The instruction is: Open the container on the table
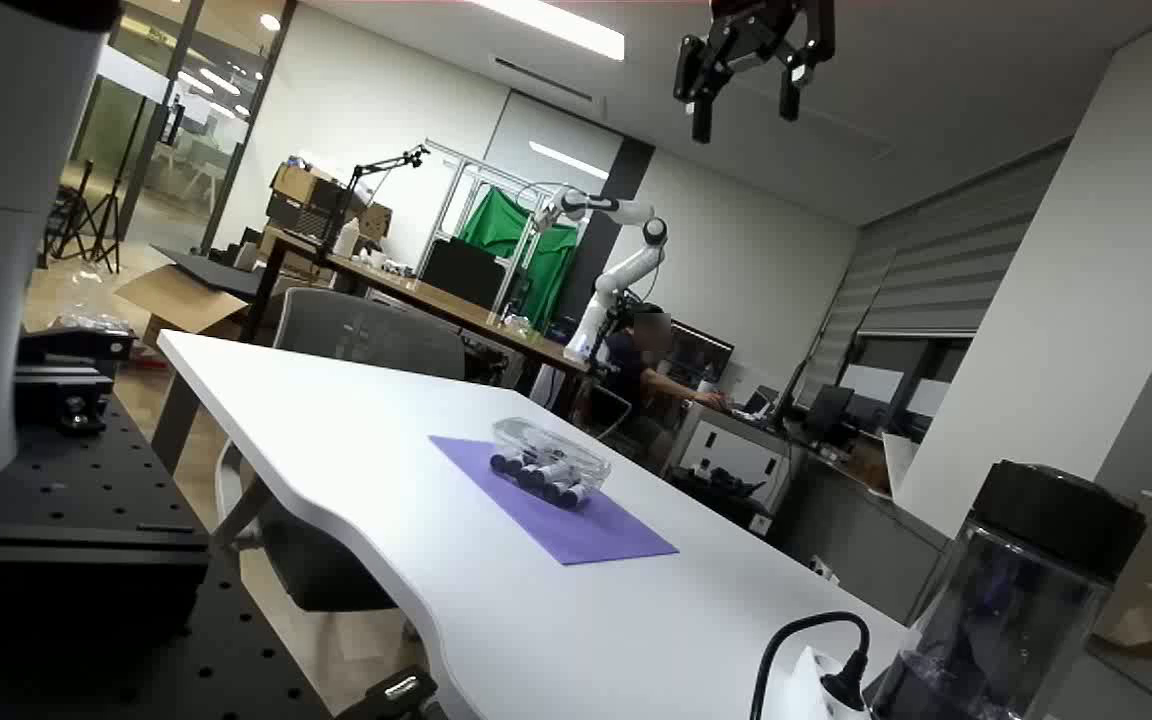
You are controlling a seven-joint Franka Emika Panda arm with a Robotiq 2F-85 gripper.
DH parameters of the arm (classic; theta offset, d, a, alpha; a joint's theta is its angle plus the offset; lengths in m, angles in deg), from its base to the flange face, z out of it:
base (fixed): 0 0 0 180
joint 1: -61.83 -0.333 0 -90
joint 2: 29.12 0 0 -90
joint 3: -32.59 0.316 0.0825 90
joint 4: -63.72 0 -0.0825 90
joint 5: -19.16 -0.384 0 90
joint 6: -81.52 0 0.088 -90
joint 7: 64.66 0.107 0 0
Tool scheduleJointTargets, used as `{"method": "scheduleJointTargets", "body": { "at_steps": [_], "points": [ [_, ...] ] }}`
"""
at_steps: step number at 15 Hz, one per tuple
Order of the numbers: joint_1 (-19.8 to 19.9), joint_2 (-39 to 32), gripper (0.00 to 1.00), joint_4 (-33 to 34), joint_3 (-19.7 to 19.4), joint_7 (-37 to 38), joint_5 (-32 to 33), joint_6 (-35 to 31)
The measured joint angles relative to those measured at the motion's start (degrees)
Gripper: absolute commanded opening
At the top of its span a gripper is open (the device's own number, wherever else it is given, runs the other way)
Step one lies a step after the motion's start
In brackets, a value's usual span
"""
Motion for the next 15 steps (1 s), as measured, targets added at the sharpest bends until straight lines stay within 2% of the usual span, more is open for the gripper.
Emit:
{"method": "scheduleJointTargets", "body": {
  "at_steps": [12,15],
  "points": [
    [0.0,0.0,1.0,0.0,0.0,0.0,0.0,0.0],
    [-0.7,-1.9,1.0,0.1,-1.3,-1.0,-0.9,-0.7]
  ]
}}
